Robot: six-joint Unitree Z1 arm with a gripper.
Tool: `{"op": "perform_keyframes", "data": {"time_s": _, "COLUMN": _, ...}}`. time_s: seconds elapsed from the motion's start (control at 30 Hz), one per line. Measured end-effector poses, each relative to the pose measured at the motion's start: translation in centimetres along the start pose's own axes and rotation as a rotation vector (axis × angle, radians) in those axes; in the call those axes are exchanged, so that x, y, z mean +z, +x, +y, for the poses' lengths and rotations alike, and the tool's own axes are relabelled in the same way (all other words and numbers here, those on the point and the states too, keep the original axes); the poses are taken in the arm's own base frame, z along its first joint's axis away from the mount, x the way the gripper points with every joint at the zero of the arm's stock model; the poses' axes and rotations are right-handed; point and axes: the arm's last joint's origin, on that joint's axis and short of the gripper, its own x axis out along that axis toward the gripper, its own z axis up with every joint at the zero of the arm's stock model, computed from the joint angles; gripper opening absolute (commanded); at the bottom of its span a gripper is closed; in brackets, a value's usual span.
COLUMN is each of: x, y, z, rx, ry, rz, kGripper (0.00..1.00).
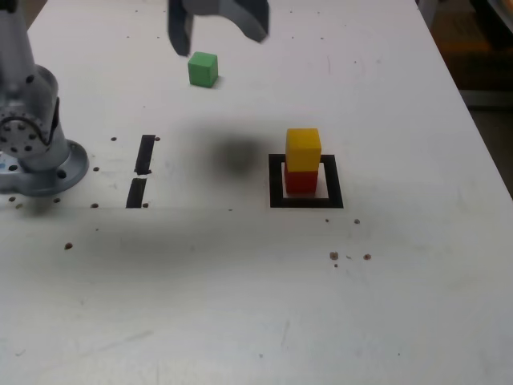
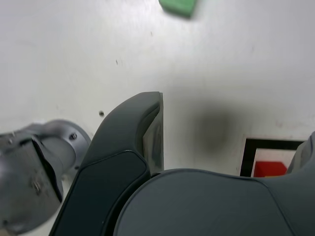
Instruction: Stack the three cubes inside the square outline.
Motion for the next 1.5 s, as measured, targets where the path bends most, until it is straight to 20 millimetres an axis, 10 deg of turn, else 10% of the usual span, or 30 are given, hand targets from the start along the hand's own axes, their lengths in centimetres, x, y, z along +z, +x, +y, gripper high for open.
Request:
{"op": "perform_keyframes", "data": {"time_s": 0.5, "x": -0.2, "y": 12.4, "z": 10.5, "rx": -0.046, "ry": 0.061, "rz": 0.199, "kGripper": 0.98}}
{"op": "perform_keyframes", "data": {"time_s": 0.97, "x": 1.7, "y": 16.1, "z": 10.5, "rx": -0.079, "ry": 0.073, "rz": 0.231, "kGripper": 0.81}}
{"op": "perform_keyframes", "data": {"time_s": 1.5, "x": 2.3, "y": 16.6, "z": 10.4, "rx": -0.145, "ry": 0.109, "rz": 0.188, "kGripper": 0.2}}
